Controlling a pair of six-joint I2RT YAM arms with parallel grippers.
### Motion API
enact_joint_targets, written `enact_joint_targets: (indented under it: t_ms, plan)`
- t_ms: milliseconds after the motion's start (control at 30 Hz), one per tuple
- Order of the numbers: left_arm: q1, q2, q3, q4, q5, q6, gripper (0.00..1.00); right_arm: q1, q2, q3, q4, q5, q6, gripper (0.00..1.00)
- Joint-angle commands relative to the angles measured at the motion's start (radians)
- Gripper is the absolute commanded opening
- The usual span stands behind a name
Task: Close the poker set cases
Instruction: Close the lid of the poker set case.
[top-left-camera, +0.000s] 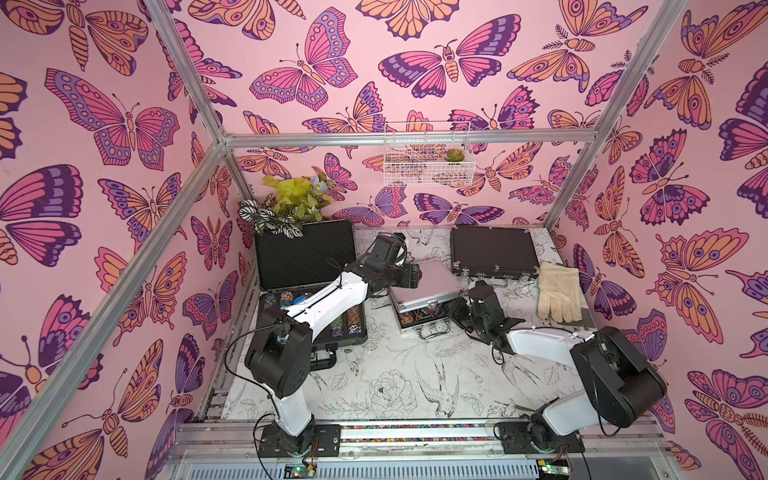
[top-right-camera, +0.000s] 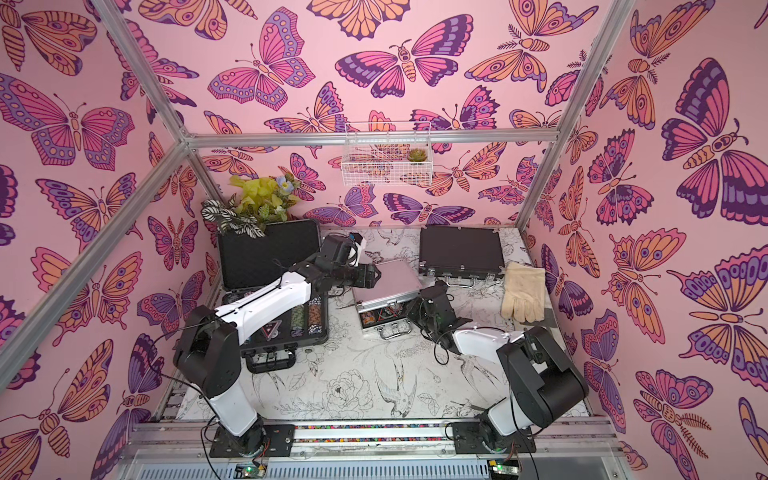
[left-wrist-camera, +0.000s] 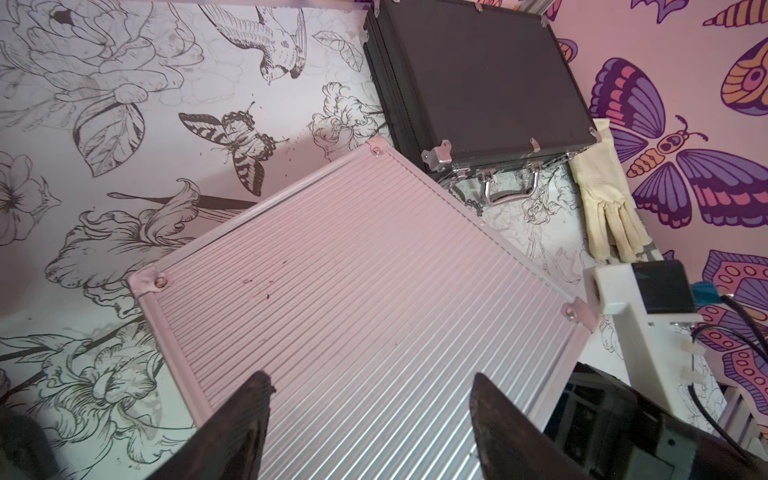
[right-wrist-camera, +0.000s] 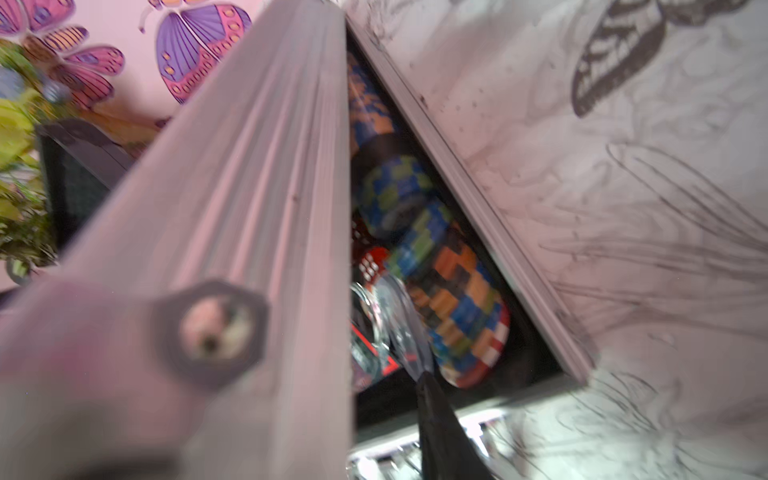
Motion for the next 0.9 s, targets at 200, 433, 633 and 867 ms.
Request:
enact_joint_targets:
  t_ms: [200, 433, 633, 867]
  plan:
    - [-0.030, 0.064, 0.012, -0.025, -0.023, 0.010, 0.76, -0.010, -0.114, -0.108, -0.112, -0.014, -0.114, 0.36]
    - [-0.066, 0.121, -0.031, -0.023, -0.035, -0.020, 0.76, -0.011, -0.203, -0.076, -0.185, -0.031, -0.207, 0.37]
    - [-0.074, 0.154, -0.098, -0.015, -0.069, -0.049, 0.75, -0.007, -0.216, 0.037, -0.263, -0.054, -0.275, 0.35]
    - [-0.074, 0.122, -0.191, 0.015, -0.097, -0.070, 0.75, 0.063, -0.093, 0.045, -0.152, -0.124, -0.282, 0.38]
